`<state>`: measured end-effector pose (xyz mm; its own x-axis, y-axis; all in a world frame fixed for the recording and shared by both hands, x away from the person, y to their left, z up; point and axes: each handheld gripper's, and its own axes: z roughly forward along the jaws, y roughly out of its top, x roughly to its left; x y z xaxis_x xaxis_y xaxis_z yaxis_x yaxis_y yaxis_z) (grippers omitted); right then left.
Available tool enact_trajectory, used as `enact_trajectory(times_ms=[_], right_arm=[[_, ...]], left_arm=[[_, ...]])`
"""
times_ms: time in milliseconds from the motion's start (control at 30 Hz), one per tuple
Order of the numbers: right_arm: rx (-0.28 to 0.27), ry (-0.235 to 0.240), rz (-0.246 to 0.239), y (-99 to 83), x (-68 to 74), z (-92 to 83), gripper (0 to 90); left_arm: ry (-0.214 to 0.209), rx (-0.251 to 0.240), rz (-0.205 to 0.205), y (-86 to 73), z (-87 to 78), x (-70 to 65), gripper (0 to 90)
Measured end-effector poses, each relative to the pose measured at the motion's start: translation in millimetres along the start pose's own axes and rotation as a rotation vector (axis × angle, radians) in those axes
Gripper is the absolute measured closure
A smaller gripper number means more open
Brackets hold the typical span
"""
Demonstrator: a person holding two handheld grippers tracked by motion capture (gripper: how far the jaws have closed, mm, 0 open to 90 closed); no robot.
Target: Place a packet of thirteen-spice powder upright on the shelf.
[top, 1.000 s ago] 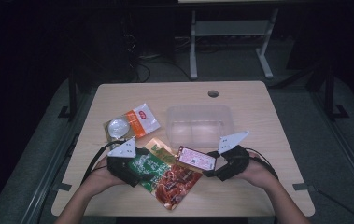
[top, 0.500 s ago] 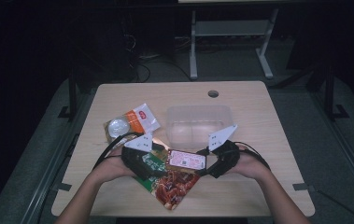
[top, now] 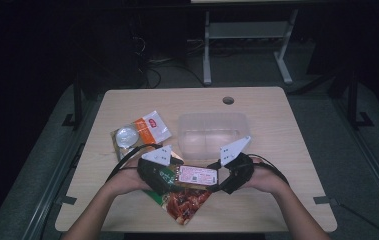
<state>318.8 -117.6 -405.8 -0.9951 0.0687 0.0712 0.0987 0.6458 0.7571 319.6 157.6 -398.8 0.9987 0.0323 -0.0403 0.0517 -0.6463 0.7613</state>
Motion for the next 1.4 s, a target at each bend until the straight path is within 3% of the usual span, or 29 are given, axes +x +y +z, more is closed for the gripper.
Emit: enact_trajectory(times_ms=[333,800,900,933,1033,1100,1133,1200,1233,1333,1400], right_arm=[[-0.006,0.002,-0.019,-0.1,-0.4,3.1,31.7],[-0.007,0.021,-0.027,-1.3,-0.2,3.7,31.1],[-0.011,0.028,0.005,-2.0,-0.8,3.8,29.4],[-0.012,0.016,0.025,-2.6,-1.5,2.8,23.7],[-0.011,0.0,0.055,-4.8,-1.5,-1.7,19.5],[-0.007,-0.026,0.083,-7.6,-0.1,-8.2,16.9],[-0.022,-0.065,0.096,-12.9,2.0,-15.9,16.2],[-0.033,-0.07,0.109,-15.5,2.9,-18.5,16.2],[-0.038,-0.1,0.145,-24.1,6.3,-25.3,15.0],[-0.038,-0.128,0.154,-30.7,9.1,-30.0,14.9],[-0.059,-0.137,0.195,-35.8,13.5,-33.9,14.9]], left_arm=[[-0.014,-0.016,-0.013,-4.5,-0.3,2.2,28.4],[-0.043,-0.007,-0.014,-3.9,-2.1,0.4,31.6],[-0.039,-0.008,-0.013,-3.5,-1.8,-0.2,31.9],[-0.034,0.006,-0.004,-3.4,-1.9,-0.3,32.0],[-0.034,0.026,-0.013,-5.4,-1.9,-0.1,32.0],[-0.034,0.027,-0.02,-6.9,-2.7,0.6,32.1],[-0.031,0.03,-0.021,-7.6,-3.3,1.3,32.1],[-0.031,0.026,-0.027,-8.0,-3.9,1.3,32.1],[-0.036,0.024,-0.034,-8.1,-4.8,1.7,32.0],[-0.032,0.021,-0.037,-8.2,-5.6,2.3,32.1],[-0.031,0.015,-0.038,-8.4,-6.3,3.6,32.1]])
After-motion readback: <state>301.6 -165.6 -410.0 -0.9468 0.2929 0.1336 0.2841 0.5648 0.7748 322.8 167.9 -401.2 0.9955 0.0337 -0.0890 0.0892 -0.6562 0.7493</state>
